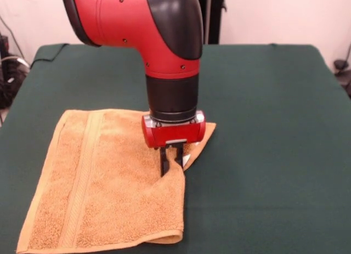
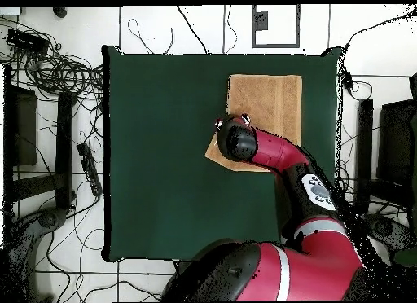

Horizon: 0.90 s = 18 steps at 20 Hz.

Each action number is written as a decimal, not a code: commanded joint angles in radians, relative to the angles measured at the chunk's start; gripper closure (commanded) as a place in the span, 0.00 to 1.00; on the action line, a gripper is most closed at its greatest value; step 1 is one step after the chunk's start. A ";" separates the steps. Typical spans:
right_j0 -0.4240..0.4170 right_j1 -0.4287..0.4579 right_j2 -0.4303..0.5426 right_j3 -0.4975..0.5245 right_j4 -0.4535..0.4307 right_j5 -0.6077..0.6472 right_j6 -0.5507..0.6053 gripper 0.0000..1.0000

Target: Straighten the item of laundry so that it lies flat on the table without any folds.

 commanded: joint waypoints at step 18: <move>-0.026 0.055 0.069 -0.255 0.052 0.873 0.042 1.00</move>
